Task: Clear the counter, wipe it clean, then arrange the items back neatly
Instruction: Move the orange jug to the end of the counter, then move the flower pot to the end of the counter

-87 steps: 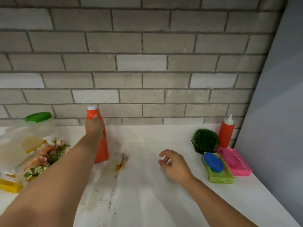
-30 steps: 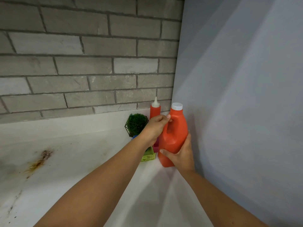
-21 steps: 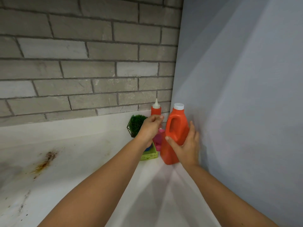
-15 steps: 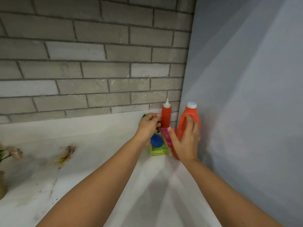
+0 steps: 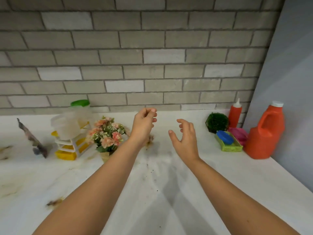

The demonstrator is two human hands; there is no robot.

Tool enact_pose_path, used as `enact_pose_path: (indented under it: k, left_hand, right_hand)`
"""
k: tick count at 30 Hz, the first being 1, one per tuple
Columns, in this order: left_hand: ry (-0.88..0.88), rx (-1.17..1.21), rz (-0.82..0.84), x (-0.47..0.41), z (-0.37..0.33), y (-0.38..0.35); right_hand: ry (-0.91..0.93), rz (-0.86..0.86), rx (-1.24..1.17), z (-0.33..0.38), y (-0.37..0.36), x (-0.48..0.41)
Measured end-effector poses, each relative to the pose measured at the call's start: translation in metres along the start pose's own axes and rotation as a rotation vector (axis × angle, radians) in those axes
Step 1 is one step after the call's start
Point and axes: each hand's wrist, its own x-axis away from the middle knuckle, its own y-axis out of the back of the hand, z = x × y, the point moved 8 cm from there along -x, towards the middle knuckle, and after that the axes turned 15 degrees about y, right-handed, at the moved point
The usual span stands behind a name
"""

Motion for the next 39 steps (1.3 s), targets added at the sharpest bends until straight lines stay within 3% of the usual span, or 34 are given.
enact_pose_path:
  k: [10, 17, 22, 26, 31, 39]
  left_hand:
    - [-0.129, 0.108, -0.378, 0.019, 0.005, 0.155]
    - [0.014, 0.221, -0.635, 0.02, 0.076, 0.23]
    - [0.344, 0.073, -0.439, -0.019, 0.139, 0.23]
    - [0.454, -0.089, -0.182, -0.043, 0.162, 0.214]
    - [0.425, -0.186, 0.064, -0.06, 0.168, 0.203]
    - [0.279, -0.165, 0.135, -0.078, 0.159, 0.196]
  right_hand:
    - [-0.164, 0.428, -0.161, 0.007, -0.115, 0.007]
    - [-0.228, 0.73, -0.197, 0.01, -0.185, 0.031]
    - [-0.315, 0.774, -0.197, 0.007, -0.215, 0.037]
    - [-0.388, 0.76, -0.264, 0.008, -0.239, 0.036]
    - [-0.469, 0.7, -0.403, 0.011, -0.262, 0.039]
    - [-0.488, 0.574, -0.382, 0.001, -0.253, 0.029]
